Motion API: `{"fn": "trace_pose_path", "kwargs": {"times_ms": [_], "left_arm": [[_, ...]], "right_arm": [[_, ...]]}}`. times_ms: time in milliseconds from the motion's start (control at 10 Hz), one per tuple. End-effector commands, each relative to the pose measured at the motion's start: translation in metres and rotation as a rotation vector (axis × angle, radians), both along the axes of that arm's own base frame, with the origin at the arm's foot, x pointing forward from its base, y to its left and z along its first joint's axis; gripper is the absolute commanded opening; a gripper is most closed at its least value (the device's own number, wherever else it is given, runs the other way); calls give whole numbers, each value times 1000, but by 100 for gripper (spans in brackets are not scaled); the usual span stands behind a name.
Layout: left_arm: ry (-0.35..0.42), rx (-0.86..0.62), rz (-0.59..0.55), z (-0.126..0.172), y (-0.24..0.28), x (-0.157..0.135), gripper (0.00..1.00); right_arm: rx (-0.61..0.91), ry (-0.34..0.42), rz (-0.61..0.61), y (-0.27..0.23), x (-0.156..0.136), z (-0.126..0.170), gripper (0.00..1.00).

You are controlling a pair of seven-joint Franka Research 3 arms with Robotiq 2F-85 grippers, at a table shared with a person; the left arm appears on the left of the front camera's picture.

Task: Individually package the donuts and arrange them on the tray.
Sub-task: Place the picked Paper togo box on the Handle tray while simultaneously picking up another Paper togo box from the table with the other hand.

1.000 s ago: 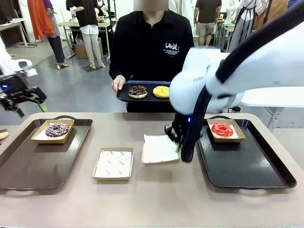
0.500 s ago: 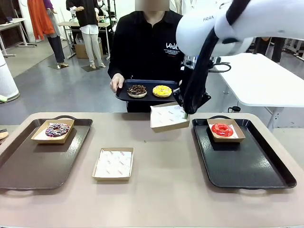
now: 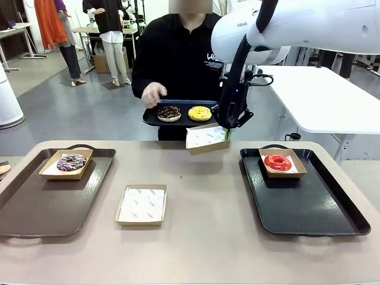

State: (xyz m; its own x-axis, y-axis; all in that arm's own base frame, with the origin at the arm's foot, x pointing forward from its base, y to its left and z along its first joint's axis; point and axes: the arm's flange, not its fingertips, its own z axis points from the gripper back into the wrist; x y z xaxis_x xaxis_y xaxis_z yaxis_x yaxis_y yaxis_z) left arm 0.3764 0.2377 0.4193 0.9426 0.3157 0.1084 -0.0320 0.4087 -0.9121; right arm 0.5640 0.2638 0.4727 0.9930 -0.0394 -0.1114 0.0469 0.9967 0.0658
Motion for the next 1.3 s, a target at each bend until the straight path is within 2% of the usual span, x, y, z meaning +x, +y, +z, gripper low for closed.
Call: {"fn": "trace_pose_path", "kwargs": {"times_ms": [0, 200, 300, 400, 1200], "left_arm": [[37, -40, 16, 3, 10, 18, 100], [64, -24, 20, -4, 10, 28, 100], [31, -15, 5, -5, 8, 14, 100], [31, -15, 5, -5, 8, 14, 100], [31, -15, 5, -5, 8, 14, 100]], "right_arm": [[-2, -4, 14, -2, 12, 5, 0], [6, 1, 11, -6, 16, 2, 0], [1, 5, 20, -7, 17, 0, 0], [6, -10, -9, -5, 11, 2, 0], [6, -10, -9, -5, 11, 2, 0]]}}
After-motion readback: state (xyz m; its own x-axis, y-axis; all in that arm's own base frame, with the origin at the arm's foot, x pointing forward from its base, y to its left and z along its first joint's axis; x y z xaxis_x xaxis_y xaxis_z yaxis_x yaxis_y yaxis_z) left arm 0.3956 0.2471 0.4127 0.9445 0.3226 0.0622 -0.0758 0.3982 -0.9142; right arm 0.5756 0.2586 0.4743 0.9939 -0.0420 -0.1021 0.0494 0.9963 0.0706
